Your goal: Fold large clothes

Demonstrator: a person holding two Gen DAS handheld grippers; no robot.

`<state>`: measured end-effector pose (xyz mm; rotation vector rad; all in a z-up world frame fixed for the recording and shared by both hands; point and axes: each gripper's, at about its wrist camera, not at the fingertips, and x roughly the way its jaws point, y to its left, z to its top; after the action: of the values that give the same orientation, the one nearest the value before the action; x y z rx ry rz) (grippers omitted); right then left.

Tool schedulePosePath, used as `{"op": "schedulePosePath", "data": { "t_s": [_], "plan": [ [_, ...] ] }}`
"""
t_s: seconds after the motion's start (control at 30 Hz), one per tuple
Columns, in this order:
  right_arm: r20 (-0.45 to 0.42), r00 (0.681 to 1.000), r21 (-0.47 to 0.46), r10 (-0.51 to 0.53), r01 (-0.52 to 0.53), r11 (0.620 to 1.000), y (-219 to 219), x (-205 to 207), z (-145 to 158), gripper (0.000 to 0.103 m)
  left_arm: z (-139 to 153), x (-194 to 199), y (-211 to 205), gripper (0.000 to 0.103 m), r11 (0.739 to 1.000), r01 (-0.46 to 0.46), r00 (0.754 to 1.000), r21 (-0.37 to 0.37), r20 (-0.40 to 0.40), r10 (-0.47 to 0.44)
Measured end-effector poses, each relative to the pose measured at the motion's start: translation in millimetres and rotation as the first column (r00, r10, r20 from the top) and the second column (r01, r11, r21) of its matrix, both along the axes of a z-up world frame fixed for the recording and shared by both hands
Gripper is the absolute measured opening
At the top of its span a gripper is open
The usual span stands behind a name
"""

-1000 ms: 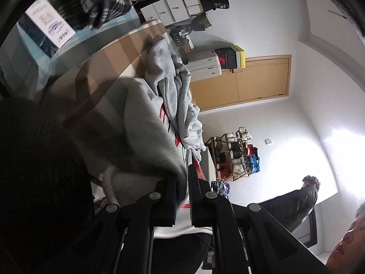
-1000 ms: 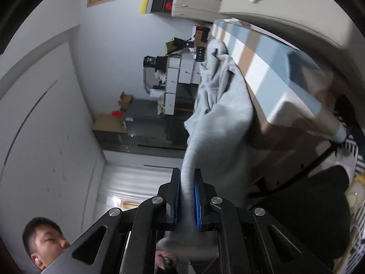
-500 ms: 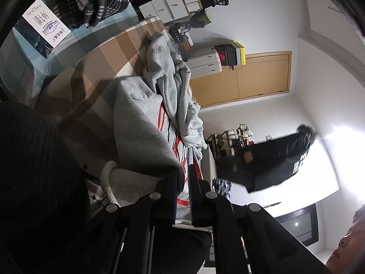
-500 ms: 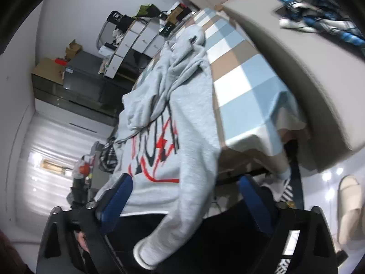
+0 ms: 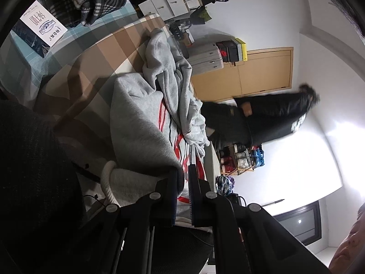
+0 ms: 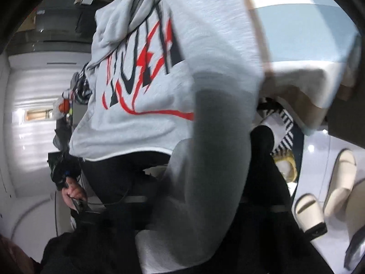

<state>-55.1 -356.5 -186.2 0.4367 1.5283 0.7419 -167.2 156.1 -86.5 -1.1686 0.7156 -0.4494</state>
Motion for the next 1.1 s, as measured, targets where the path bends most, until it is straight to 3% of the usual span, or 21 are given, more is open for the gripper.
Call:
{"op": "schedulePosePath", "data": {
  "t_s": [0.03, 0.2, 0.3, 0.37, 0.43, 0.5, 0.6, 0.63, 0.73, 0.8, 0.83, 0.93, 1.03, 1.1],
  "plan": [
    [0.027, 0.999, 0.012, -0.019, 0.019, 1.0, 0, -1, 5, 0.011, -1, 1, 0, 0.004, 1.0, 0.004, 1.0, -0.001, -0.006, -0.004],
    [0.142, 0.978, 0.234, -0.154, 0.118, 0.965, -17, -12, 44, 0.007, -10, 3, -1, 0.003, 1.0, 0.006, 0.997, 0.026, -0.076, -0.004],
    [0.176, 0.96, 0.324, -0.218, 0.152, 0.934, -28, -19, 61, 0.007, 5, 8, -9, 0.016, 0.974, 0.025, 0.993, 0.225, -0.114, 0.001],
    [0.202, 0.947, 0.376, -0.25, 0.161, 0.912, -33, -22, 71, 0.007, 14, 15, -17, 0.029, 0.937, 0.06, 0.989, 0.345, -0.15, -0.008],
    [0.211, 0.938, 0.414, -0.274, 0.168, 0.895, -37, -23, 76, 0.007, 20, 20, -24, 0.04, 0.905, 0.099, 0.986, 0.414, -0.166, -0.032],
    [0.212, 0.932, 0.439, -0.293, 0.177, 0.881, -31, -21, 81, 0.007, 27, 22, -30, 0.047, 0.849, 0.112, 0.983, 0.516, -0.182, -0.019],
    [0.229, 0.923, 0.472, -0.31, 0.174, 0.864, -34, -19, 88, 0.007, 30, 30, -39, 0.07, 0.777, 0.169, 0.971, 0.607, -0.239, -0.025],
    [0.235, 0.918, 0.483, -0.32, 0.175, 0.858, -37, -16, 91, 0.007, 28, 33, -40, 0.077, 0.767, 0.193, 0.965, 0.612, -0.262, -0.034],
    [0.259, 0.909, 0.518, -0.327, 0.155, 0.841, -35, -12, 104, 0.007, 16, 42, -52, 0.078, 0.704, 0.242, 0.939, 0.667, -0.345, 0.004],
    [0.278, 0.906, 0.534, -0.319, 0.13, 0.835, -31, -10, 112, 0.007, 9, 42, -68, 0.078, 0.62, 0.237, 0.941, 0.748, -0.336, 0.047],
    [0.287, 0.903, 0.543, -0.32, 0.122, 0.831, -30, -9, 115, 0.007, 4, 44, -75, 0.078, 0.606, 0.236, 0.941, 0.76, -0.334, 0.052],
    [0.298, 0.9, 0.567, -0.318, 0.101, 0.817, -31, -6, 124, 0.007, -16, 43, -86, 0.078, 0.607, 0.225, 0.927, 0.763, -0.359, 0.107],
    [0.311, 0.895, 0.582, -0.319, 0.086, 0.808, -37, -2, 130, 0.007, -49, 40, -91, 0.078, 0.64, 0.204, 0.921, 0.741, -0.366, 0.131],
    [0.324, 0.888, 0.593, -0.326, 0.078, 0.802, -44, 1, 135, 0.007, -63, 41, -90, 0.078, 0.597, 0.171, 0.927, 0.784, -0.333, 0.172]
  ]
}}
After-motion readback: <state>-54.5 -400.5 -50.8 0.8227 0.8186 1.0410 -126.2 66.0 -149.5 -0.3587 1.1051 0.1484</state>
